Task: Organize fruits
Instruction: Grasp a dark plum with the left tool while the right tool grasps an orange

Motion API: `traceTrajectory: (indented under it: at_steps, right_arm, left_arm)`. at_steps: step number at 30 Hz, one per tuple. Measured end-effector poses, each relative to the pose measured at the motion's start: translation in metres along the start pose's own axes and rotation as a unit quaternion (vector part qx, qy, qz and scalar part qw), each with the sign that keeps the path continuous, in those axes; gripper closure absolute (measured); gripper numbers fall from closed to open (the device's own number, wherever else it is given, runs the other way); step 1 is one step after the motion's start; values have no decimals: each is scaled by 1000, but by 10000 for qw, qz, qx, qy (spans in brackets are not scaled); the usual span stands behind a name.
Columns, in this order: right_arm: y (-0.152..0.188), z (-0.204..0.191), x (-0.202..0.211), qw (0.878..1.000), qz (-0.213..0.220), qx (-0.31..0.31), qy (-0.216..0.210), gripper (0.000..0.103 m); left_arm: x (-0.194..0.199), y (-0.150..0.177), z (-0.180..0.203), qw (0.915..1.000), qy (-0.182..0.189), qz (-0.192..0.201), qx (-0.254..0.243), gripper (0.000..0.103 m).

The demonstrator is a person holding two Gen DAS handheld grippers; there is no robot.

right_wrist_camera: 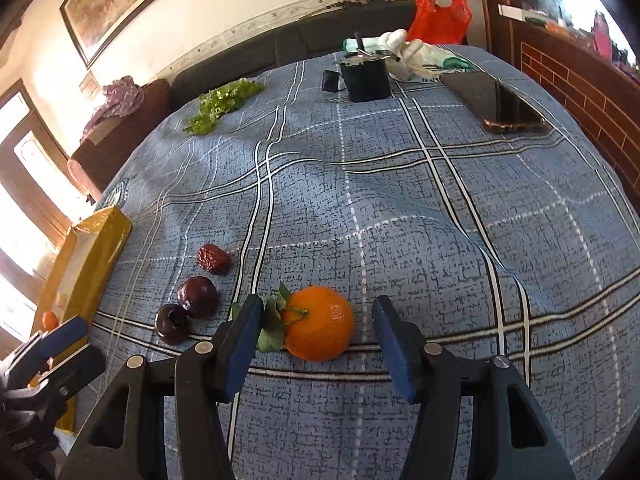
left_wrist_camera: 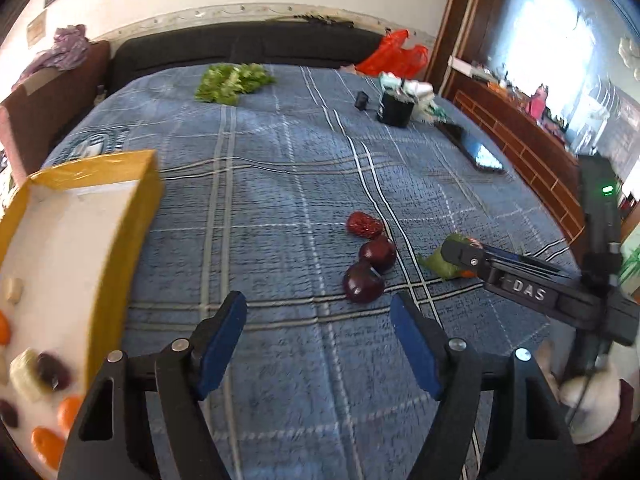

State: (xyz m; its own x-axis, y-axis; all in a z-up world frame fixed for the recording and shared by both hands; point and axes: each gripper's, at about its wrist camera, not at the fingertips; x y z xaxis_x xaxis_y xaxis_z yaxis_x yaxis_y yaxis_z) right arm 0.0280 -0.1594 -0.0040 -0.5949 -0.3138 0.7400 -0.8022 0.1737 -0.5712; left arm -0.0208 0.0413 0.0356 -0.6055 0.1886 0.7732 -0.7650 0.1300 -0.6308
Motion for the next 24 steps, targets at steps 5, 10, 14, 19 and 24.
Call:
traceTrajectory:
  at_steps: [5,10,14,19,24]
  right_arm:
    - [2,-5,-1,9999,4,130,81,63]
    - [2,-2,0,10000,28,49,28,63]
    - [2,-3,2,10000,56,30,6,63]
    - [3,-2,5,9999,123,-5,37,62]
    - [5,-5,10,9997,245,25,44,63]
  left_arm:
    - [-27,-5,16,9996,91,-135,-229,35]
    - [-41,-11,29,9990,66,-146,-409,35]
    - [-47,-11,36,9984,25,-184,-536,57]
    - [-45,-7,41,9978,-63,-128,-655,76]
    - [-21,-7,27,9995,-23,66,-297,76]
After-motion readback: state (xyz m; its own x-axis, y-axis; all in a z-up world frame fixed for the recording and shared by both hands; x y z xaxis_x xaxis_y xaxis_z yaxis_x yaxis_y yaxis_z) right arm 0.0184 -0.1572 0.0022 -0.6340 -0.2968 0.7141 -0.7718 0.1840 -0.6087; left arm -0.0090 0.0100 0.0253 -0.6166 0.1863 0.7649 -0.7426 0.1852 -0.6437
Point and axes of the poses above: each gripper's, at about its wrist camera, not at the fingertips, and x roughly against the way its jaws point, z to its right, y to its underside, and after that the axes turned 5 degrees about -y, right-handed
